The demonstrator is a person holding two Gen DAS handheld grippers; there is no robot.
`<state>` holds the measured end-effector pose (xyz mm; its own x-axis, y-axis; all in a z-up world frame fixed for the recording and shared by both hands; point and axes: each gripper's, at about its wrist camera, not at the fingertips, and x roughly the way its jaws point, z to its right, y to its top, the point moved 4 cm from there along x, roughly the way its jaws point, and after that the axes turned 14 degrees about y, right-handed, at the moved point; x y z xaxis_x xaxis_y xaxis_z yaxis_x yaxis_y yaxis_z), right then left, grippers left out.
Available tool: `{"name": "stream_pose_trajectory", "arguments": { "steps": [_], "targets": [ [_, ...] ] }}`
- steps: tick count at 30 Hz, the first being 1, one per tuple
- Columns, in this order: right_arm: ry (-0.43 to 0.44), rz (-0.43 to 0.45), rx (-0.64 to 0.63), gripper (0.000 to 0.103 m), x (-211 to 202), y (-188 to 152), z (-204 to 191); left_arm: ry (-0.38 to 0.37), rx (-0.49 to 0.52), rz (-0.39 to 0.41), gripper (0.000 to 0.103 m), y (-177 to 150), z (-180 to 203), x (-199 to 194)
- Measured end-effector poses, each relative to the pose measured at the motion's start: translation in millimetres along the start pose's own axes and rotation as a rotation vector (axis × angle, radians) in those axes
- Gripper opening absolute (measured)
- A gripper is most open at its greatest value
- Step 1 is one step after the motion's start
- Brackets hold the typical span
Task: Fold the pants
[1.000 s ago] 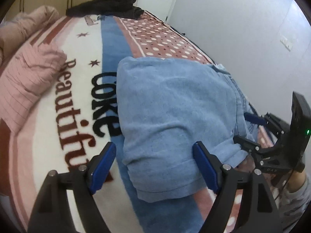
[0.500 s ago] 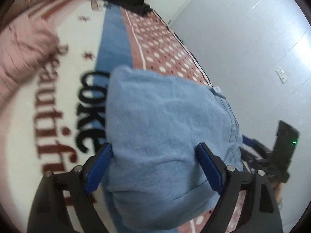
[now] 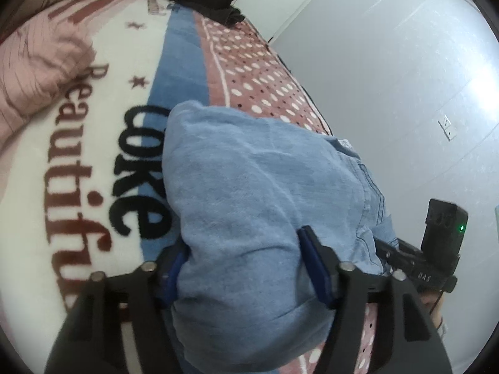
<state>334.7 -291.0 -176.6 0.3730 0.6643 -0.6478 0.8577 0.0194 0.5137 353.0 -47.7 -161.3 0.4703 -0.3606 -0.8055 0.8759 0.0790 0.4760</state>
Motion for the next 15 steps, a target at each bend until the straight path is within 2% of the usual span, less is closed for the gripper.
{"name": "stream_pose_trajectory", "arguments": {
  "steps": [1, 3, 6, 15],
  "targets": [
    [0.001, 0.006, -0.009, 0.039, -1.6, 1.2, -2.7, 0.003, 0.006, 0.007, 0.051, -0.2, 2.8, -3.1],
    [-0.007, 0.005, -0.028, 0.027, -3.0, 1.5, -8.6, -0.002, 0.011, 0.025, 0.038, 1.0, 7.3, -11.4],
    [-0.033, 0.021, -0.069, 0.021, -8.5, 3.1, -21.4, -0.011, 0.01, 0.054, 0.03, 3.9, 12.0, -26.7],
    [-0.009, 0.071, -0.17, 0.018, -29.2, 18.5, -84.1, 0.0, 0.005, 0.165, 0.028, 9.4, 2.1, -101.7]
  ]
}}
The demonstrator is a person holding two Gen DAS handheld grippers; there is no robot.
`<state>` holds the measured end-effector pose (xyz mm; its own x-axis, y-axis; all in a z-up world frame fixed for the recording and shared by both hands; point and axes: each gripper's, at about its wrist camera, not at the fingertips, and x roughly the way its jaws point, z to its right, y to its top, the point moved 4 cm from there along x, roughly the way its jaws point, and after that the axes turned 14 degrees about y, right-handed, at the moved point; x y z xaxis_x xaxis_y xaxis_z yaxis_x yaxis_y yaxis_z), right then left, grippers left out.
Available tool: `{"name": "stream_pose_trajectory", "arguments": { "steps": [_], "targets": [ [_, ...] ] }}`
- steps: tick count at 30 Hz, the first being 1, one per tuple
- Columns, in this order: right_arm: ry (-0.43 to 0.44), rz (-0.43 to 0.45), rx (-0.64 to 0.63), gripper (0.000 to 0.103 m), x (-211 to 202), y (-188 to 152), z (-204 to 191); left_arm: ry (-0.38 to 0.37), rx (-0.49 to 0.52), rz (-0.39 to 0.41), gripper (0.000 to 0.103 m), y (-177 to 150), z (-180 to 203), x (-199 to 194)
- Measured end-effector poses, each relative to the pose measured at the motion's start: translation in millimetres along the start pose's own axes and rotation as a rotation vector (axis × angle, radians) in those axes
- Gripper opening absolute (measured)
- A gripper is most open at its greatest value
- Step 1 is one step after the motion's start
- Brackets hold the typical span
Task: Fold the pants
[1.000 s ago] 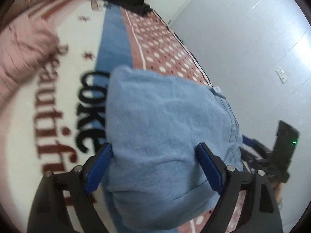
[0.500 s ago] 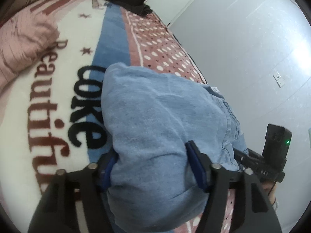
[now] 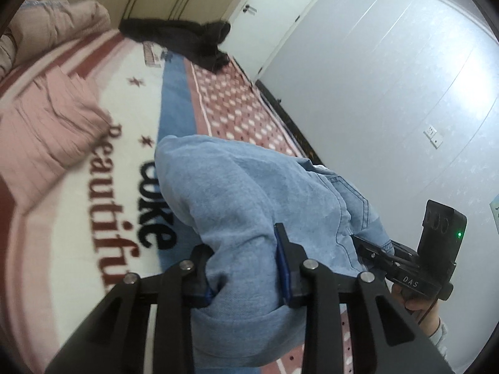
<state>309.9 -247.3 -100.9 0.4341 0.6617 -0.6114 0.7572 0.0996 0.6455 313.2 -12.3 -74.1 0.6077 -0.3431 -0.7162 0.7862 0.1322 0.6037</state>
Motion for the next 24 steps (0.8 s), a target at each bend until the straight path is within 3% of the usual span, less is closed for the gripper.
{"name": "stream_pose_trajectory", "arguments": {
  "steps": [13, 24],
  "targets": [
    [0.078, 0.025, -0.162, 0.018, -5.2, 32.3, -150.6, 0.093, -0.018, 0.169, 0.028, -2.9, -57.9, -160.8],
    [0.174, -0.011, -0.267, 0.018, 55.1, 36.2, -274.1, 0.208, -0.095, 0.258, 0.027, -22.7, -157.1, -254.3]
  ]
}}
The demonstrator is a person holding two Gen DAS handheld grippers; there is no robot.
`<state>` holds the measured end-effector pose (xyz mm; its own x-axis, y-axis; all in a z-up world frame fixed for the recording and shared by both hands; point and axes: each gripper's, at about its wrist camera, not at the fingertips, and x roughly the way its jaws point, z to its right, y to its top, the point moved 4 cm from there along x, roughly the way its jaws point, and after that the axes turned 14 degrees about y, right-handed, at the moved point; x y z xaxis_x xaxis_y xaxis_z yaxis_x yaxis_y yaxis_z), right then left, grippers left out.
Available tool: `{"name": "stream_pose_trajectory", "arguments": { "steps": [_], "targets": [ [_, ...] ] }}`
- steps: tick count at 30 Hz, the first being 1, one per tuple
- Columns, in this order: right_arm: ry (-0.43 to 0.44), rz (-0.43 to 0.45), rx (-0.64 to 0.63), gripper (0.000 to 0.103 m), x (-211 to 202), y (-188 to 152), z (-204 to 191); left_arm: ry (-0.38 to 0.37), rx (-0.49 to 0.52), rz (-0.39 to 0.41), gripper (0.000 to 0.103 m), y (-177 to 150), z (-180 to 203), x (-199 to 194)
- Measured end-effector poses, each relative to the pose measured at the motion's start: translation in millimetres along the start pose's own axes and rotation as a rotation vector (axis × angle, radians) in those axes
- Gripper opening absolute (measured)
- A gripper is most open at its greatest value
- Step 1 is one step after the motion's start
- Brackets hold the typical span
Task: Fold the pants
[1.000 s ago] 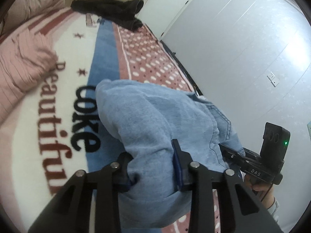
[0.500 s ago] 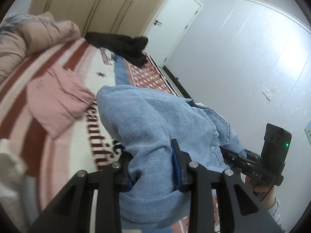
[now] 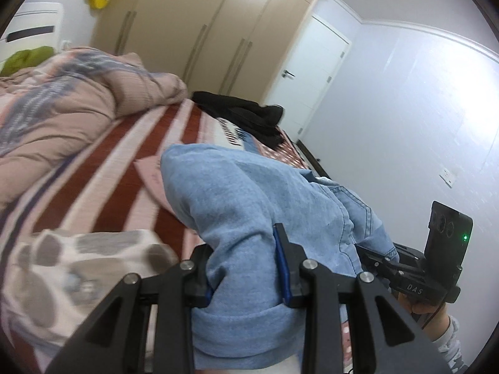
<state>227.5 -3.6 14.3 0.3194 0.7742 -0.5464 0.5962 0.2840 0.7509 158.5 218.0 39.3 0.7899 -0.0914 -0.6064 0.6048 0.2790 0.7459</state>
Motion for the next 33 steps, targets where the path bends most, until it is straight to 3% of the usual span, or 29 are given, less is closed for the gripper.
{"name": "stream_pose_trajectory", "arguments": {
  "steps": [10, 17, 25, 28, 33],
  "targets": [
    [0.086, -0.068, -0.049, 0.018, 111.0, 18.0, -83.2, 0.098, -0.083, 0.02, 0.027, -5.1, -128.3, -23.3],
    [0.058, -0.134, -0.09, 0.018, 182.4, 16.2, -124.4, 0.108, -0.142, -0.008, 0.027, -14.0, -204.0, 2.8],
    [0.031, -0.209, -0.071, 0.018, 235.8, -7.1, -125.6, 0.124, -0.2, -0.106, 0.029, -43.4, -250.1, 48.8],
    [0.022, -0.222, -0.072, 0.019, 238.2, -12.2, -125.0, 0.138, -0.195, -0.105, 0.037, -49.4, -254.3, 52.8],
    [-0.002, -0.249, -0.081, 0.034, 233.2, -12.6, -127.4, 0.207, -0.154, -0.097, 0.056, -44.8, -255.0, 40.3]
  ]
}}
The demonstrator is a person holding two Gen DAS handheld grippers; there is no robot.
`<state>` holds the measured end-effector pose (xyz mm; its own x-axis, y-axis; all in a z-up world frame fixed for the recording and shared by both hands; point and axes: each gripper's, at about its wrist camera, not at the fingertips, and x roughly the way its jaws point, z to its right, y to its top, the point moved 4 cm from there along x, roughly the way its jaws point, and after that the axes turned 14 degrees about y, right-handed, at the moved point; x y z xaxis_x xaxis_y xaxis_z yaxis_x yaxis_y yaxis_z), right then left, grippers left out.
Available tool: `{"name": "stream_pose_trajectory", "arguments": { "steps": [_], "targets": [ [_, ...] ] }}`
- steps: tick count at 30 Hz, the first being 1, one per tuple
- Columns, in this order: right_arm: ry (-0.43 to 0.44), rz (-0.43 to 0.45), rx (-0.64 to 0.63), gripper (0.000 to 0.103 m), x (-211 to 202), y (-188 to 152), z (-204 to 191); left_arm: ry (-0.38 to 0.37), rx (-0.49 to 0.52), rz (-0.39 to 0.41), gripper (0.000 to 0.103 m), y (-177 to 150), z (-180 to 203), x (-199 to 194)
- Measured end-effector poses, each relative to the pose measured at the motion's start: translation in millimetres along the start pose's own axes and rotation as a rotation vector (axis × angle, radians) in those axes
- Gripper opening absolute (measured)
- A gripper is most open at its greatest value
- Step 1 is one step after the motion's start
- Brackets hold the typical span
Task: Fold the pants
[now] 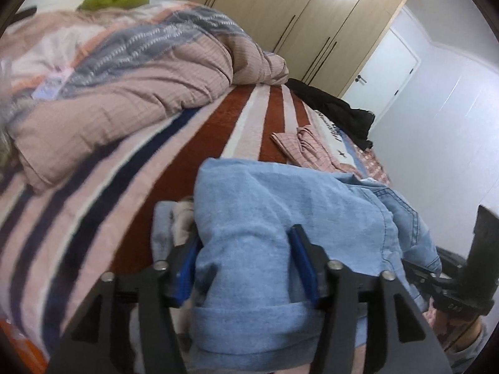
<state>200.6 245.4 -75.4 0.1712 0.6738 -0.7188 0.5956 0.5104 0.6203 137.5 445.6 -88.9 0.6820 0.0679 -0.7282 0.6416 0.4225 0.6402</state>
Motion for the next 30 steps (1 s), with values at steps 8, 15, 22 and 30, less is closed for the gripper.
{"name": "stream_pose_trajectory", "arguments": {
  "steps": [8, 15, 22, 30],
  "targets": [
    [-0.161, 0.122, -0.153, 0.046, -58.0, 23.3, -23.9, -0.008, 0.04, 0.13, 0.06, 27.3, 13.5, -48.4],
    [-0.084, 0.059, -0.157, 0.046, -18.1, 23.5, -28.0, -0.004, 0.148, 0.024, 0.06, 4.8, 47.9, -9.1],
    [-0.051, -0.027, -0.045, 0.047, 17.3, -23.2, 7.8, 0.039, 0.189, -0.028, 0.058, -17.3, 39.5, 13.6],
    [-0.03, 0.041, -0.059, 0.047, 1.6, -26.2, 4.6, 0.082, 0.167, -0.004, 0.06, -12.1, 48.4, 0.2]
  ]
}}
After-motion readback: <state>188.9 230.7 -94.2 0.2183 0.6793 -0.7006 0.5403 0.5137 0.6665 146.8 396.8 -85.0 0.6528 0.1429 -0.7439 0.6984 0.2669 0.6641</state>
